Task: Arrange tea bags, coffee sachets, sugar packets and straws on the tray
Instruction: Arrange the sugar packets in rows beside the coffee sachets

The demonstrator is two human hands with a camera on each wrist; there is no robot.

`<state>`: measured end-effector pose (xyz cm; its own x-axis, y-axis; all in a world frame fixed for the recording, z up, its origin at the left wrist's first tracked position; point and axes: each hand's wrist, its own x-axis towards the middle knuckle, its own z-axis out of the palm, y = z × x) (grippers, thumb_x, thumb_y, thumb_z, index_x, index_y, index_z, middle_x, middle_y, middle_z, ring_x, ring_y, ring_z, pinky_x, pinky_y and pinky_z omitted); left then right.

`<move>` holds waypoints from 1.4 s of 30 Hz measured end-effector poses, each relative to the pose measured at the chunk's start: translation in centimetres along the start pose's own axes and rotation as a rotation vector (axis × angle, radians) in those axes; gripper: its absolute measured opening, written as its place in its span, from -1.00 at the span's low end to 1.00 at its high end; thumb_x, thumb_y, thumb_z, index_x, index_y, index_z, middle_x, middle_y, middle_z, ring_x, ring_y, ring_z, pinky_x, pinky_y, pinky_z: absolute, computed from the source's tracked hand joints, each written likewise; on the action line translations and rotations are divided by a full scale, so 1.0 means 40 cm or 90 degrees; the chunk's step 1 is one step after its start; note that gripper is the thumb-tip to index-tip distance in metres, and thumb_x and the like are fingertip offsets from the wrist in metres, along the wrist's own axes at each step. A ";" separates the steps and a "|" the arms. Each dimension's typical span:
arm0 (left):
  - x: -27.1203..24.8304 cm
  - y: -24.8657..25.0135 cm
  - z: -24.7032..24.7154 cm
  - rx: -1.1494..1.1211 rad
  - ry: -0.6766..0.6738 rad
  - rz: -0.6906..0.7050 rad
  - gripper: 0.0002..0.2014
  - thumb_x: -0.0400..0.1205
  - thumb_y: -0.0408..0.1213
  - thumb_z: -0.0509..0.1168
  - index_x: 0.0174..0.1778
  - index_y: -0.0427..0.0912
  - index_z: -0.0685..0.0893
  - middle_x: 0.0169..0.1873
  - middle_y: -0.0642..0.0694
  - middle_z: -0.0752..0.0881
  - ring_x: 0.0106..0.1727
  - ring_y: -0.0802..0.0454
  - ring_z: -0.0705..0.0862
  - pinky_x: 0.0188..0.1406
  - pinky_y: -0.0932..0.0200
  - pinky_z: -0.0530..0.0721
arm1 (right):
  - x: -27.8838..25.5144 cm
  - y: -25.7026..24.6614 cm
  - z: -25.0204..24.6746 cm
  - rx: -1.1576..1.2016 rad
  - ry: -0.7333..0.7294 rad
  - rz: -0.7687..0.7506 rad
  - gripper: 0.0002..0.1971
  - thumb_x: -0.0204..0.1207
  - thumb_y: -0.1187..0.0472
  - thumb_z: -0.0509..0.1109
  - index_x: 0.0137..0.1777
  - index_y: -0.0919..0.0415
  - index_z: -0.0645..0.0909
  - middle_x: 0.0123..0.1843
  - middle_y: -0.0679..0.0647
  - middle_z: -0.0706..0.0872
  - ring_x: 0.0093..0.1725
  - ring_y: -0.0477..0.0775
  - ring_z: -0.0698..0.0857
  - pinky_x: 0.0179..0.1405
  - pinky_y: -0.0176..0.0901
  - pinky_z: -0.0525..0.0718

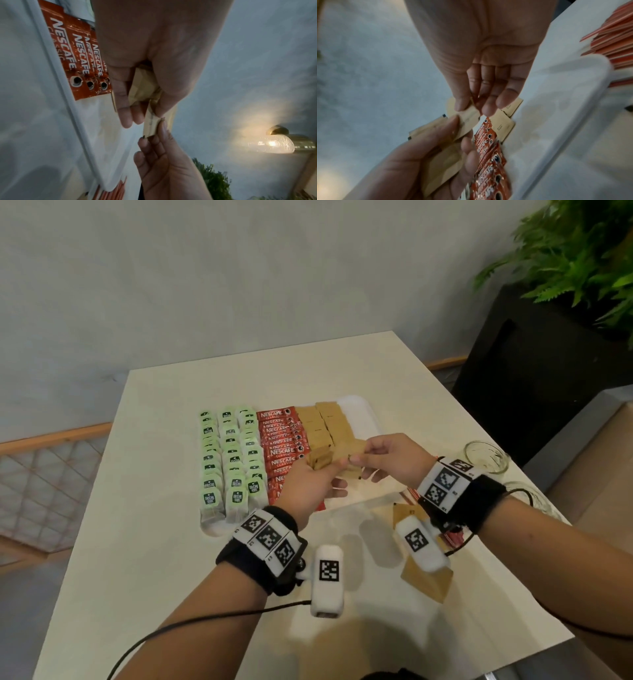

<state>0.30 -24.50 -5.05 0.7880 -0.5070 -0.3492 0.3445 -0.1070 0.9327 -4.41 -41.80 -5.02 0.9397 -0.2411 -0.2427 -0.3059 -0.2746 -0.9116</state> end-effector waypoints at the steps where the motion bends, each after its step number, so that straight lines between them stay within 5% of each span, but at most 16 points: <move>1: 0.004 0.003 -0.007 -0.025 -0.009 -0.020 -0.79 0.67 -0.32 0.38 0.21 -0.22 0.65 -0.09 -0.18 0.70 -0.24 -0.02 0.71 -0.02 -0.04 0.82 | 0.015 -0.001 -0.003 0.009 0.004 0.004 -0.81 0.53 0.22 0.50 -0.11 0.38 0.66 -0.32 0.12 0.73 -0.37 -0.07 0.72 -0.35 -0.29 0.69; 7: 0.026 0.029 -0.093 -0.213 -0.026 -0.151 -0.69 0.66 -0.36 0.34 0.32 -0.35 0.61 0.05 -0.30 0.76 -0.03 -0.17 0.81 -0.14 0.02 0.83 | 0.131 0.043 -0.037 -0.131 0.083 0.097 -0.80 0.62 0.26 0.38 -0.26 0.23 0.55 -0.33 0.13 0.66 -0.39 0.04 0.65 -0.37 -0.12 0.64; 13: 0.050 0.034 -0.167 -0.285 -0.044 -0.154 -0.65 0.74 -0.45 0.12 0.47 -0.37 0.44 0.13 -0.37 0.78 0.17 -0.27 0.78 0.06 -0.06 0.79 | 0.184 0.067 -0.029 -0.221 0.076 0.119 -0.96 0.61 0.25 0.39 -0.02 0.21 0.60 -0.24 0.15 0.71 -0.31 0.07 0.66 -0.21 -0.07 0.71; 22: 0.053 0.009 -0.183 -0.240 -0.035 -0.115 -0.70 0.69 -0.34 0.29 0.34 -0.30 0.59 0.13 -0.30 0.80 0.15 -0.23 0.79 0.08 -0.04 0.77 | 0.231 0.055 -0.012 -0.252 0.088 0.095 -0.61 0.54 0.24 0.48 0.32 0.15 0.48 -0.02 0.16 0.76 -0.14 0.06 0.74 -0.10 -0.02 0.76; 26: 0.056 -0.001 -0.189 -0.219 -0.008 -0.105 -0.69 0.67 -0.31 0.33 0.34 -0.25 0.61 0.10 -0.25 0.82 0.11 -0.20 0.81 0.02 0.01 0.81 | 0.247 0.047 -0.019 -0.266 0.052 0.106 -0.57 0.54 0.24 0.49 0.36 0.16 0.45 0.01 0.18 0.76 -0.23 -0.01 0.71 -0.31 -0.20 0.71; 33: 0.058 -0.016 -0.187 -0.227 0.011 -0.093 -0.68 0.65 -0.33 0.37 0.32 -0.31 0.63 0.06 -0.26 0.82 -0.01 -0.14 0.83 -0.05 0.03 0.83 | 0.255 0.046 -0.021 -0.294 0.057 0.115 -0.53 0.52 0.18 0.51 0.39 0.17 0.45 -0.05 0.15 0.75 -0.34 -0.05 0.66 -0.37 -0.27 0.64; 36: 0.055 -0.019 -0.180 -0.220 -0.002 -0.084 -0.69 0.64 -0.41 0.37 0.31 -0.31 0.63 0.07 -0.23 0.82 0.04 -0.13 0.83 -0.03 0.04 0.83 | 0.241 0.043 -0.021 -0.337 0.096 0.091 -0.51 0.50 0.04 0.51 0.37 0.13 0.46 0.01 0.06 0.74 -0.19 0.00 0.65 -0.32 -0.25 0.52; 39: 0.050 -0.019 -0.166 -0.204 -0.025 -0.071 -0.69 0.64 -0.47 0.35 0.31 -0.30 0.63 0.11 -0.20 0.82 0.10 -0.12 0.81 0.04 0.03 0.81 | 0.206 0.037 -0.018 -0.282 0.128 0.036 -0.61 0.51 -0.01 0.49 0.26 0.09 0.54 -0.02 -0.02 0.71 -0.03 0.01 0.64 -0.12 -0.17 0.49; 42: 0.046 -0.019 -0.141 -0.163 -0.043 -0.047 -0.70 0.64 -0.45 0.36 0.30 -0.28 0.65 0.12 -0.18 0.81 0.14 -0.12 0.80 0.05 0.07 0.81 | 0.154 0.028 -0.001 -0.169 0.098 -0.018 -0.77 0.56 -0.06 0.41 0.05 0.08 0.67 -0.09 0.00 0.77 -0.13 0.07 0.74 -0.13 -0.13 0.63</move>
<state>4.37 -20.54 -6.91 0.7229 -0.5628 -0.4009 0.5248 0.0696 0.8484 1.02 -43.64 -7.52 0.9203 -0.3630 -0.1462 -0.3282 -0.5126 -0.7934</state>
